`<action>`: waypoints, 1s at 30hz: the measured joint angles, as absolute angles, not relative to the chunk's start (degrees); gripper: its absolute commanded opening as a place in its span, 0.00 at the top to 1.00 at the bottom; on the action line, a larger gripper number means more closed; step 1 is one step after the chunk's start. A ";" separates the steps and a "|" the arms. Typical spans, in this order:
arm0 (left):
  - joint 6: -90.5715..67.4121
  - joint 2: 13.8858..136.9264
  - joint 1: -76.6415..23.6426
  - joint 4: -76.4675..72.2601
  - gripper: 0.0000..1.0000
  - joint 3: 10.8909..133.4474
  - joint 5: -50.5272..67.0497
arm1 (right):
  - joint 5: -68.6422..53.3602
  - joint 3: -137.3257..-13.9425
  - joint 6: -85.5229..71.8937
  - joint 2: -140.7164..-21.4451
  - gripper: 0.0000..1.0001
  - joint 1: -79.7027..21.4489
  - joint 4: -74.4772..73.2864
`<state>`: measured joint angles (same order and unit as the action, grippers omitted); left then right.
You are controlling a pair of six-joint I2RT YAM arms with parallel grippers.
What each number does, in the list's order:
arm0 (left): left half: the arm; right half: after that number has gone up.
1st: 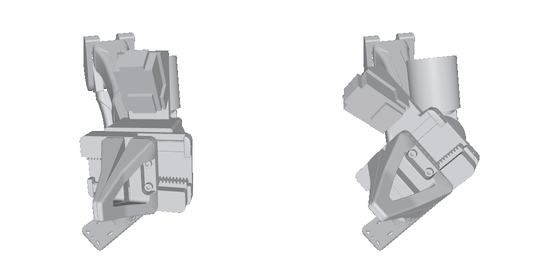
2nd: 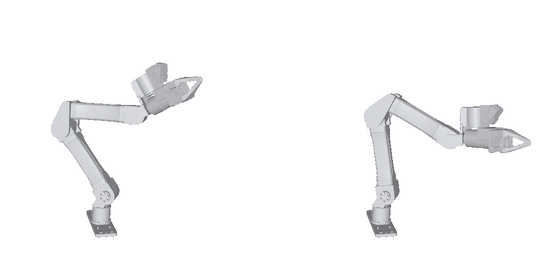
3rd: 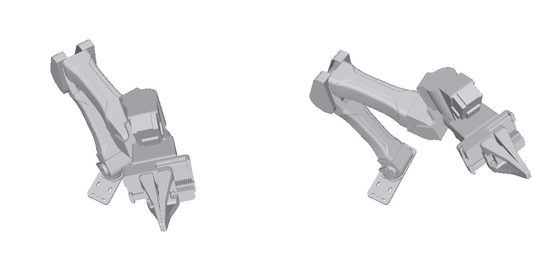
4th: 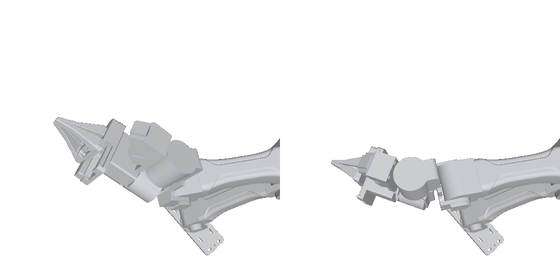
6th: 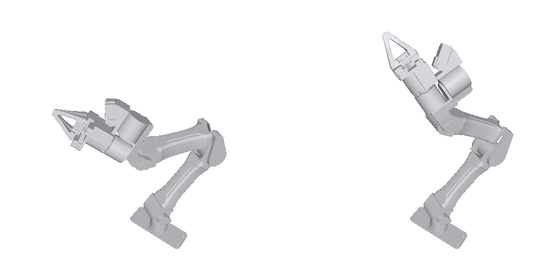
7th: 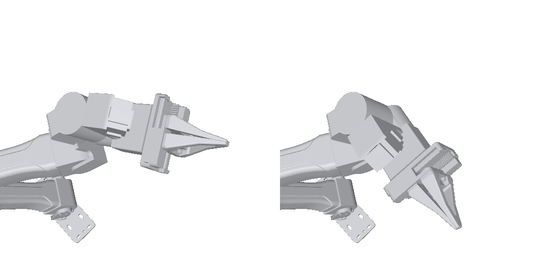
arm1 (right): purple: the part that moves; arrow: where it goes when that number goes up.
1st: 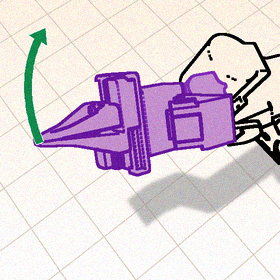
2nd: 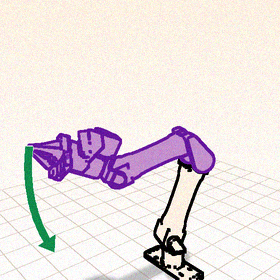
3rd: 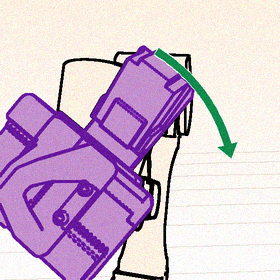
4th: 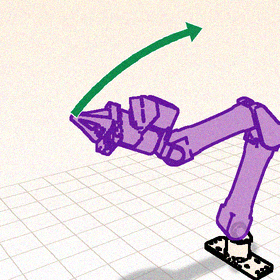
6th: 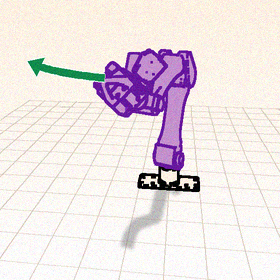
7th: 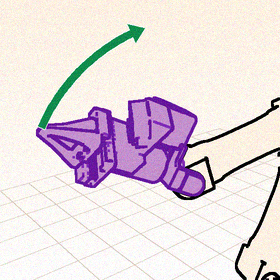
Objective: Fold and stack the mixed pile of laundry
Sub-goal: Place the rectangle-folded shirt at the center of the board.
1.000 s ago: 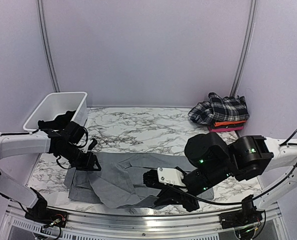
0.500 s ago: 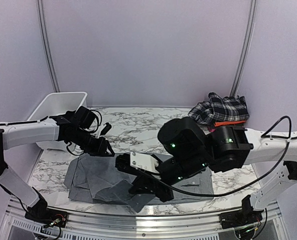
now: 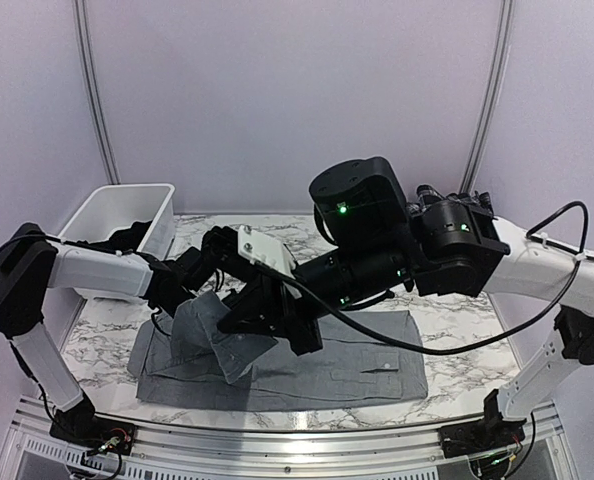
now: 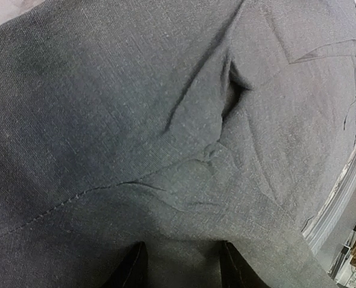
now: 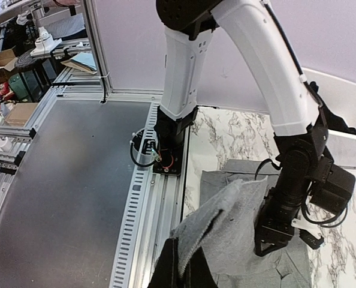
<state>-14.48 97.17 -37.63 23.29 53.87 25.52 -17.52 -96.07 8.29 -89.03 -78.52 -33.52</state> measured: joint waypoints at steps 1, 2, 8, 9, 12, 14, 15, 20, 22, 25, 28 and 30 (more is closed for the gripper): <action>-14.39 97.73 -37.63 23.38 0.53 53.87 25.52 | -17.54 -95.98 8.34 -89.03 1.00 -78.02 -33.61; -14.28 98.04 -37.63 23.31 0.49 53.87 25.76 | -17.54 -95.64 8.32 -89.01 1.00 -77.47 -33.52; -15.18 95.94 -36.58 24.14 0.14 54.70 26.33 | -18.06 -84.09 4.75 -84.03 1.00 -73.01 -30.50; -15.86 94.78 -35.57 24.53 0.06 55.18 26.11 | -18.44 -80.51 3.27 -82.30 1.00 -71.64 -29.30; -17.93 90.39 -30.65 24.73 0.01 57.58 24.91 | -19.22 -70.08 -1.34 -77.17 1.00 -67.00 -26.30; -19.11 87.18 -26.61 24.53 0.01 59.31 24.16 | -19.44 -64.55 -4.38 -74.83 1.00 -64.07 -24.27; -19.57 86.06 -25.23 24.36 0.01 59.83 23.79 | -19.49 -62.76 -5.56 -74.22 1.00 -62.96 -23.66; -21.34 82.46 -21.26 23.97 0.01 60.07 21.28 | -20.12 -54.85 -11.03 -73.01 1.00 -56.55 -20.51; -21.96 81.93 -21.28 23.94 0.01 59.61 20.14 | -20.27 -52.75 -12.53 -72.58 1.00 -54.17 -19.64; -23.14 81.45 -21.30 23.99 0.01 58.65 18.35 | -20.78 -49.32 -14.39 -71.13 1.00 -49.84 -18.44; -24.23 81.34 -21.30 24.03 0.01 57.80 16.58 | -21.74 -46.26 -15.31 -69.67 1.00 -45.23 -17.96; -24.91 81.30 -21.30 24.05 0.01 57.32 15.38 | -22.35 -44.77 -15.27 -69.25 1.00 -42.57 -17.78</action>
<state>-24.91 81.30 -21.30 24.05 57.32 15.38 -22.35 -44.77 -15.27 -69.25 -42.57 -17.78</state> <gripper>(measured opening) 0.988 0.002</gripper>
